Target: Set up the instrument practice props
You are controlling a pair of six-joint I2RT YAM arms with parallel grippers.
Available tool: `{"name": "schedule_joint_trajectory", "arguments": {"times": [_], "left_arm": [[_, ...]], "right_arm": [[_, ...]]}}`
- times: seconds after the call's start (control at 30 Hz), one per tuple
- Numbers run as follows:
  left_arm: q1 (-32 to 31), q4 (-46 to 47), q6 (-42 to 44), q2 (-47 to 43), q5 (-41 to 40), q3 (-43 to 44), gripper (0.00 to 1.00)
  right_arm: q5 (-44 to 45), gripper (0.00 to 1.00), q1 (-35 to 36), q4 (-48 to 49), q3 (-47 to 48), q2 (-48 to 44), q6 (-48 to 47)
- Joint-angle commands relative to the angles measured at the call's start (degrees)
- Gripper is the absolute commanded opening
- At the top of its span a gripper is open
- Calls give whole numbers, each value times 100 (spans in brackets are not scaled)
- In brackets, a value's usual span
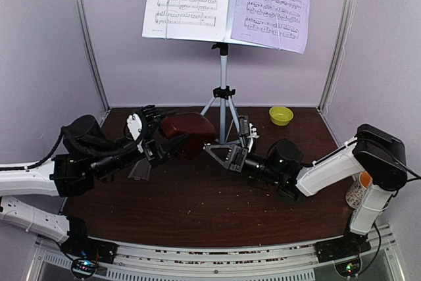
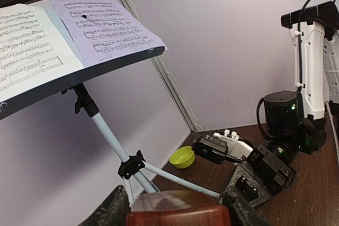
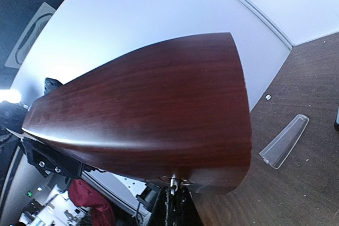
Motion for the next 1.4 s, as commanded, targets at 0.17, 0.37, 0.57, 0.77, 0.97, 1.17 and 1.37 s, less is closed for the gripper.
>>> {"name": "schedule_joint_trajectory", "arguments": {"times": [0.17, 0.37, 0.57, 0.77, 0.97, 1.17, 1.37], "left_arm": [[8, 946, 288, -278, 411, -129, 16], [13, 1066, 345, -368, 440, -246, 15], [11, 896, 223, -322, 47, -95, 13], [17, 293, -134, 18, -883, 387, 12], [87, -122, -725, 600, -1464, 885, 11], [334, -812, -2100, 1297, -1803, 1516, 10], [534, -1145, -3446, 1919, -2232, 1823, 8]], "right_arm": [[190, 0, -196, 1664, 213, 376, 1940], [248, 0, -191, 1668, 278, 372, 2477], [210, 5, -223, 1518, 294, 284, 2287], [482, 38, -230, 876, -207, 310, 1707], [530, 61, -230, 291, -763, 27, 1133], [1223, 72, -227, -1468, -1165, -1033, -83], [2070, 80, -218, -3084, -1224, -2069, -1270]]}}
